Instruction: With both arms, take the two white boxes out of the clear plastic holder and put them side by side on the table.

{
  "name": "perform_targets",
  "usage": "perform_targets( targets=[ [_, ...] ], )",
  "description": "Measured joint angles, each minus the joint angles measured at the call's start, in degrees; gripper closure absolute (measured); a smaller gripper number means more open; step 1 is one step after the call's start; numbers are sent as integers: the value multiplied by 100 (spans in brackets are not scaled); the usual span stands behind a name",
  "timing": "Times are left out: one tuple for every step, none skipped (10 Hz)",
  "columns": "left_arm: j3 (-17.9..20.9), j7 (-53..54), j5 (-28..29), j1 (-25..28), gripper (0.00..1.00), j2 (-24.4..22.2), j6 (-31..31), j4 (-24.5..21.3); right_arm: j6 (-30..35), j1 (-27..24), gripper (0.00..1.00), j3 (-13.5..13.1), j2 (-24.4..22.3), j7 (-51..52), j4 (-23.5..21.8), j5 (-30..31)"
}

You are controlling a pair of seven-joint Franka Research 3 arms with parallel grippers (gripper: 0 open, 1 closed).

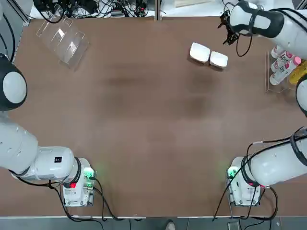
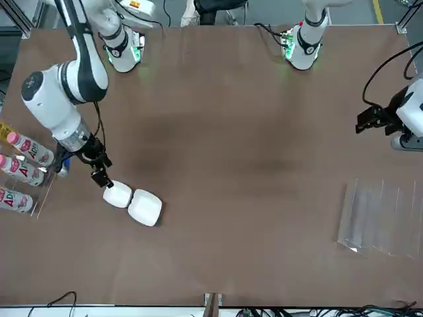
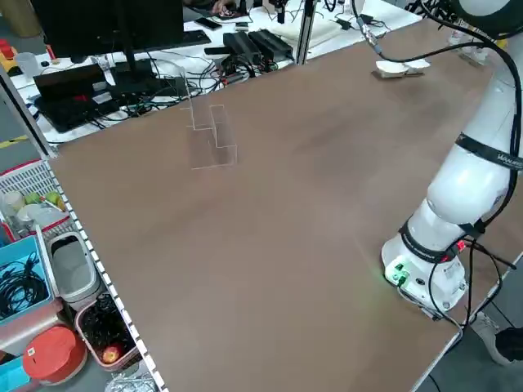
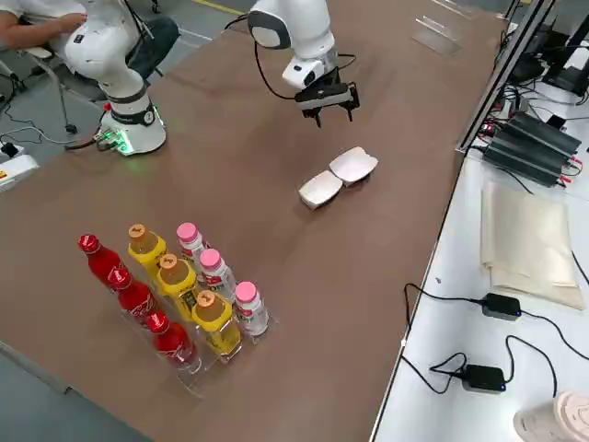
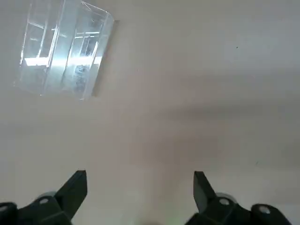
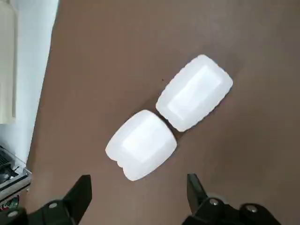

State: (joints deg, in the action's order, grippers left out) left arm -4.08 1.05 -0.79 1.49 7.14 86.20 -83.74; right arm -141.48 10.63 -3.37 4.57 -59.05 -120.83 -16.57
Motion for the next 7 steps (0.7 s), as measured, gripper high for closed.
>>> perform_targets(
  targets=[
    [0,0,0,-2,0,0,0,0,231,-612,10,488,-11,426,161,58],
    [-1,0,0,-5,0,0,0,1,510,-998,10,721,-23,920,394,213],
    [-2,0,0,-7,0,0,0,1,781,-1149,10,761,-34,1342,660,409],
    [-2,0,0,-8,0,0,0,1,999,-1199,10,763,-44,1670,920,654],
    [-2,0,0,-7,0,0,0,1,1169,-1241,10,768,-52,2046,1134,822],
    [-2,0,0,-4,0,0,0,1,1304,-1325,10,770,-54,2542,1304,893],
    [-2,1,0,-2,0,0,0,1,1384,-1443,7,769,-55,3083,1421,902]
  ],
)
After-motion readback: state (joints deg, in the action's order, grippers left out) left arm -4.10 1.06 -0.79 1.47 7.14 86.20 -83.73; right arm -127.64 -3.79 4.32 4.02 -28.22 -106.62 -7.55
